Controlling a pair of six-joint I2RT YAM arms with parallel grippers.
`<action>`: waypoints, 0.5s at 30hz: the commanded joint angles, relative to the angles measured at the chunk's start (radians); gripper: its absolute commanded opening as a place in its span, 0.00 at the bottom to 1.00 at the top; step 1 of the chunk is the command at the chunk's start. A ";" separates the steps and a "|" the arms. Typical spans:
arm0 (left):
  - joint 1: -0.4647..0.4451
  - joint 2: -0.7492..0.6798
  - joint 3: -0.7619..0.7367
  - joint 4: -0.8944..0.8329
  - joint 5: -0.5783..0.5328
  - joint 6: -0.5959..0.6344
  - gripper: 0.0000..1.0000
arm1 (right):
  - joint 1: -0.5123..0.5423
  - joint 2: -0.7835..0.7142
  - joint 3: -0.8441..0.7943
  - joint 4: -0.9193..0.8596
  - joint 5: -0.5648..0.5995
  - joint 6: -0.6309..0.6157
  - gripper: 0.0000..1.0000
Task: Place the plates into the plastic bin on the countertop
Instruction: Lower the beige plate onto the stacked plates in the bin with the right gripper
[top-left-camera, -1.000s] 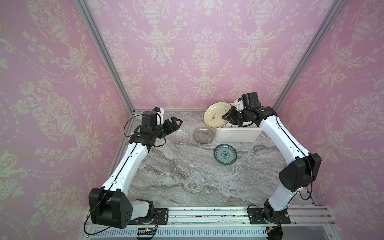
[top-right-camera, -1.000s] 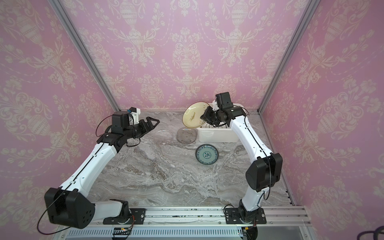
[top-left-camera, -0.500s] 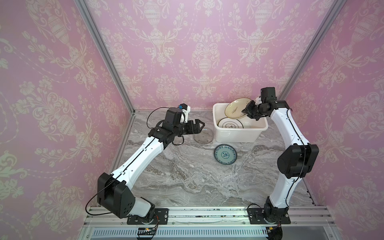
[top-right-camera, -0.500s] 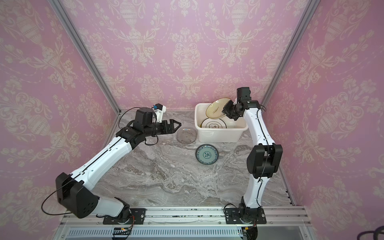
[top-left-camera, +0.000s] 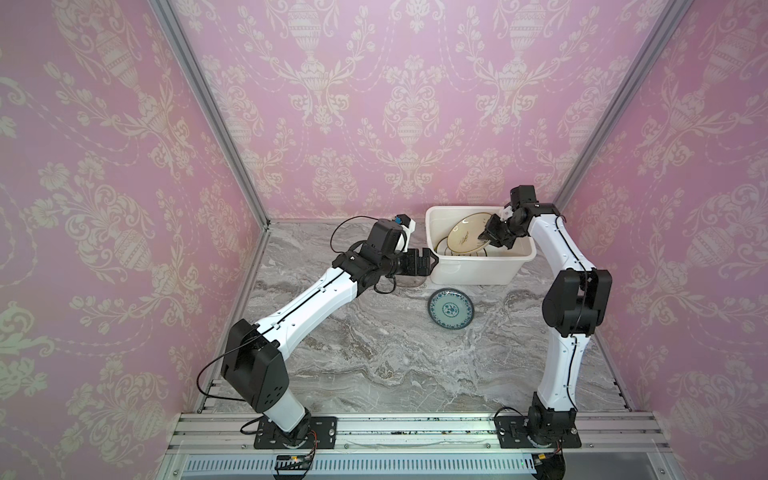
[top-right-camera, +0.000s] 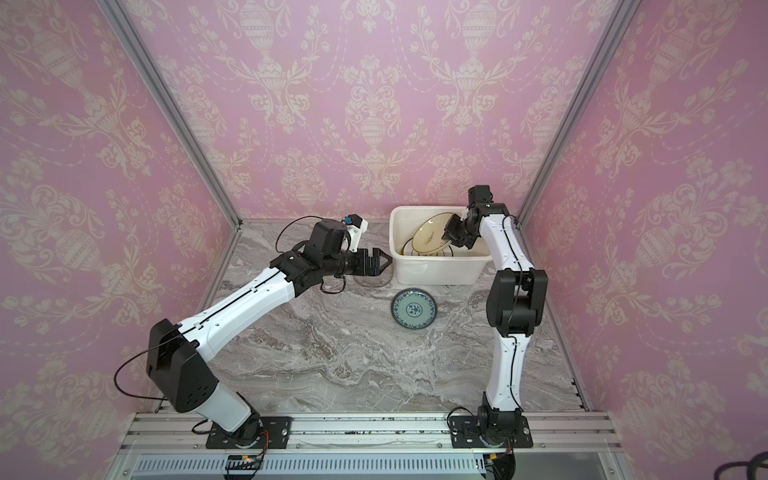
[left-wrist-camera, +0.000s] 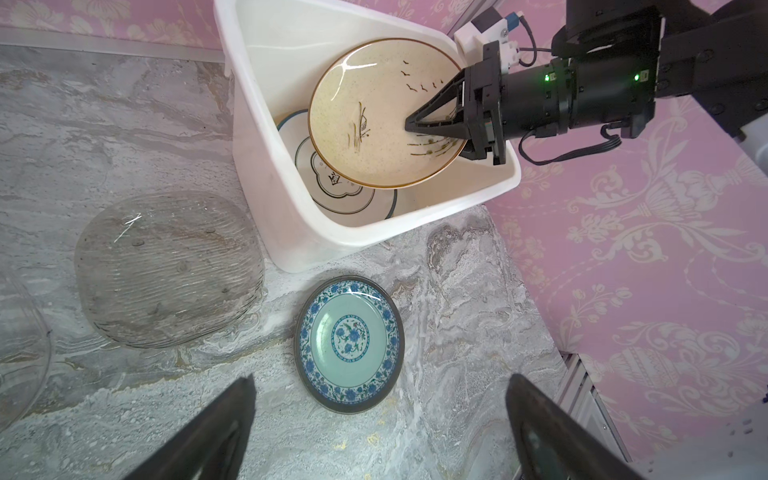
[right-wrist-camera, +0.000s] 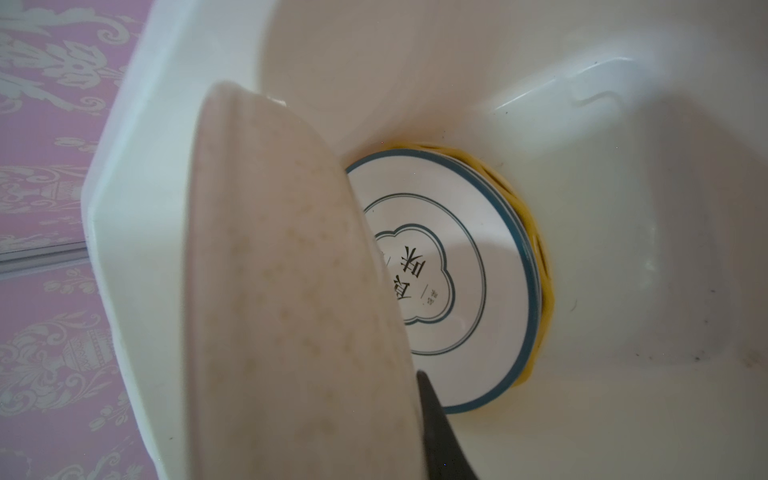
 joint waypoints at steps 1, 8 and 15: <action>-0.007 0.016 0.023 0.006 -0.015 -0.018 0.96 | 0.000 0.004 0.056 0.020 -0.110 -0.071 0.12; -0.007 0.025 0.019 -0.023 -0.033 -0.012 0.96 | 0.005 0.037 0.049 0.030 -0.125 -0.069 0.13; -0.007 0.020 0.009 -0.032 -0.037 -0.017 0.96 | 0.016 0.061 0.036 0.012 -0.130 -0.076 0.15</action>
